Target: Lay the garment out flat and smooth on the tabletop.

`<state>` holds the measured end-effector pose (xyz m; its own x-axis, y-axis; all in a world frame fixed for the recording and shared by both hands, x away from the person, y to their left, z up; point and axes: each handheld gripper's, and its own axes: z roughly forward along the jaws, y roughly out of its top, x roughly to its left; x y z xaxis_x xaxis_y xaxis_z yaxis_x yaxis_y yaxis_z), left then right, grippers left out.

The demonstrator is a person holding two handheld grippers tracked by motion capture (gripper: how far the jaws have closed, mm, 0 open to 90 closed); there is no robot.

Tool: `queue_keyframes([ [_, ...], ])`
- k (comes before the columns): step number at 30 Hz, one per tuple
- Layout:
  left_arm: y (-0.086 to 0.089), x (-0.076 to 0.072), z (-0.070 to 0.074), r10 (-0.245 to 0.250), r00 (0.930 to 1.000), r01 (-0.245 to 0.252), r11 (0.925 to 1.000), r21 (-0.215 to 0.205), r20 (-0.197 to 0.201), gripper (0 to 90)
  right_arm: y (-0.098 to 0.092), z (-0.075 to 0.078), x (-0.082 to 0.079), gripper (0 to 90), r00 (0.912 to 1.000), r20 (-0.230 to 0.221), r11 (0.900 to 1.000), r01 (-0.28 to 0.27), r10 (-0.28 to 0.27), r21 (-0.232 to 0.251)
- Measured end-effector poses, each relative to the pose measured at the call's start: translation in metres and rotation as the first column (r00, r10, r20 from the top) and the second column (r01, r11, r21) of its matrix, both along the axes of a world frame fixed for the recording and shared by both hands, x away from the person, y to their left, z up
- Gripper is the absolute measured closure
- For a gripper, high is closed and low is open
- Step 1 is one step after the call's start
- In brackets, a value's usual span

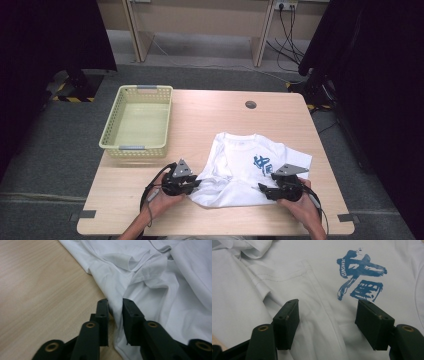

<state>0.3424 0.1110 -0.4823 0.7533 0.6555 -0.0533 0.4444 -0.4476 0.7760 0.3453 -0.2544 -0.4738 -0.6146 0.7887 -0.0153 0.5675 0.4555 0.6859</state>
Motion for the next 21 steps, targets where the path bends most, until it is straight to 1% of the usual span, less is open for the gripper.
queue_keyframes([
  [1,0.000,-0.001,0.002,0.007,1.0000,-0.007,1.0000,-0.002,0.005,62.5,0.000,0.000,0.000,35.9,1.0000,0.000,1.000,0.001,-0.001,-0.001],
  [2,0.001,-0.001,0.004,0.011,0.9999,-0.011,0.9999,-0.006,0.011,60.3,0.000,0.000,0.000,35.9,1.0000,-0.001,1.000,0.001,-0.001,-0.001],
  [3,0.000,-0.001,0.008,0.020,0.9995,-0.020,0.9997,-0.016,0.026,57.9,0.000,0.000,0.000,35.8,1.0000,-0.001,1.000,0.001,-0.001,-0.002],
  [4,-0.001,-0.001,0.012,0.022,0.9990,-0.021,0.9996,-0.016,0.040,55.3,0.000,0.000,0.000,35.8,1.0000,-0.001,1.000,0.000,0.000,-0.001],
  [5,-0.003,-0.001,0.016,0.021,0.9983,-0.020,0.9996,-0.017,0.054,53.7,0.000,0.000,0.000,35.8,1.0000,0.000,1.000,0.000,0.000,-0.001],
  [7,-0.008,-0.002,0.021,0.011,0.9977,-0.009,0.9996,-0.028,0.067,51.2,0.000,0.000,0.000,35.8,1.0000,0.000,1.000,0.000,0.000,-0.001],
  [8,-0.013,-0.002,0.024,-0.002,0.9973,0.004,0.9996,-0.029,0.074,50.5,0.000,0.000,0.000,35.8,1.0000,0.000,1.000,0.001,-0.001,-0.001],
  [9,-0.018,-0.003,0.025,-0.014,0.9970,0.016,0.9994,-0.030,0.076,50.0,0.000,0.000,0.000,35.8,1.0000,-0.001,1.000,0.000,0.000,-0.002],
  [12,-0.038,-0.002,0.025,-0.063,0.9956,0.063,0.9980,-0.005,0.070,48.5,0.000,0.000,0.000,35.8,1.0000,0.002,1.000,0.001,-0.001,0.000],
  [15,-0.053,-0.001,0.023,-0.092,0.9940,0.093,0.9957,-0.004,0.058,47.5,0.000,0.000,0.000,35.7,1.0000,0.001,1.000,-0.001,0.001,0.000],
  [17,-0.061,0.001,0.021,-0.099,0.9934,0.100,0.9950,-0.003,0.057,46.6,0.000,0.000,0.000,35.7,1.0000,0.003,1.000,-0.001,0.001,0.001],
  [19,-0.069,0.004,0.018,-0.116,0.9915,0.116,0.9932,0.014,0.059,47.5,0.000,0.000,0.000,35.7,1.0000,0.002,1.000,-0.002,0.002,0.001],
  [20,-0.072,0.006,0.016,-0.135,0.9884,0.133,0.9907,0.029,0.069,54.3,0.000,0.000,0.000,35.7,1.0000,0.002,1.000,-0.003,0.003,0.001],
  [21,-0.074,0.008,0.014,-0.138,0.9876,0.135,0.9897,0.047,0.074,64.1,0.000,0.000,0.000,35.7,1.0000,0.003,1.000,-0.004,0.004,0.002],
])
